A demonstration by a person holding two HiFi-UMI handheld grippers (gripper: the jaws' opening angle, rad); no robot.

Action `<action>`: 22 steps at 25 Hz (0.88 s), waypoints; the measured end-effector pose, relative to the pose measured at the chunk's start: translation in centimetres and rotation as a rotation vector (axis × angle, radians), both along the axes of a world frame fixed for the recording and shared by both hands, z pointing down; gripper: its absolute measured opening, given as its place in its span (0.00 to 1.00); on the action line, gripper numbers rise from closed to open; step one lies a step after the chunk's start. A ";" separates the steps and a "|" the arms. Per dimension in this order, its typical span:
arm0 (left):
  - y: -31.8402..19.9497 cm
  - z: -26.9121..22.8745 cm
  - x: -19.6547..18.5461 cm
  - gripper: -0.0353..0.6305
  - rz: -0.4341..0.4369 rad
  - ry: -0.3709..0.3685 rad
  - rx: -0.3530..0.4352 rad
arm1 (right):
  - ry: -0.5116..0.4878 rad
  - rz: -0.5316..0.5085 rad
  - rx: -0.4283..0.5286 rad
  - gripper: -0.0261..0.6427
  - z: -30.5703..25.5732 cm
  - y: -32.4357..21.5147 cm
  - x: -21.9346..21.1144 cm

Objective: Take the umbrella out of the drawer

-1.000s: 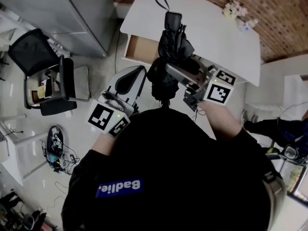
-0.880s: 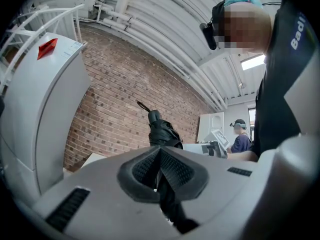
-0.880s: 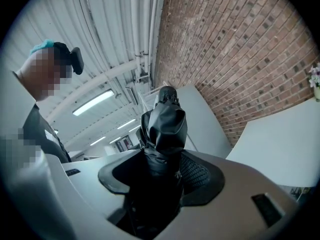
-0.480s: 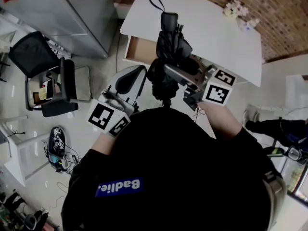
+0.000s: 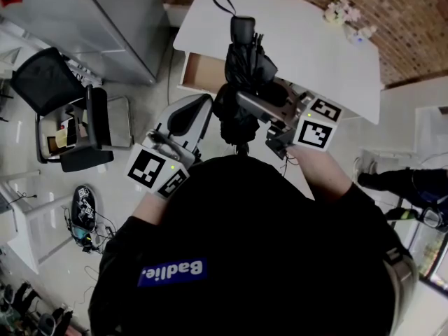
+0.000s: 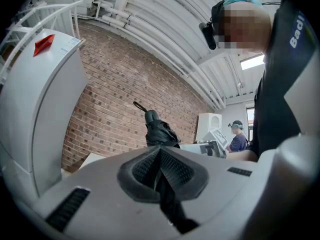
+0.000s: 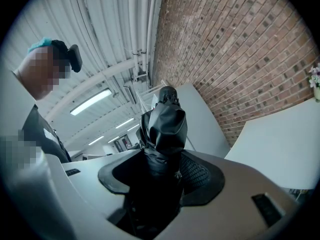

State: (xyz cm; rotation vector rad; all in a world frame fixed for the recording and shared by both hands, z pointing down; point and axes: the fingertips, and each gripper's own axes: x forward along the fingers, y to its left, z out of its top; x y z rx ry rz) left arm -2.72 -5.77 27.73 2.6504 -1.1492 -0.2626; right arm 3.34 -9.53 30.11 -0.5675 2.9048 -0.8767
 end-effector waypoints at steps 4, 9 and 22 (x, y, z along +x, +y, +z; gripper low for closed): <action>0.1 -0.1 0.0 0.06 0.004 0.000 0.002 | 0.001 0.002 0.000 0.41 -0.2 0.1 0.0; 0.2 -0.4 0.2 0.06 0.006 0.002 0.004 | 0.009 -0.002 -0.001 0.41 -0.2 0.1 0.0; 0.3 -0.4 -0.1 0.06 0.001 0.013 0.015 | 0.010 0.011 -0.005 0.41 0.0 0.0 0.0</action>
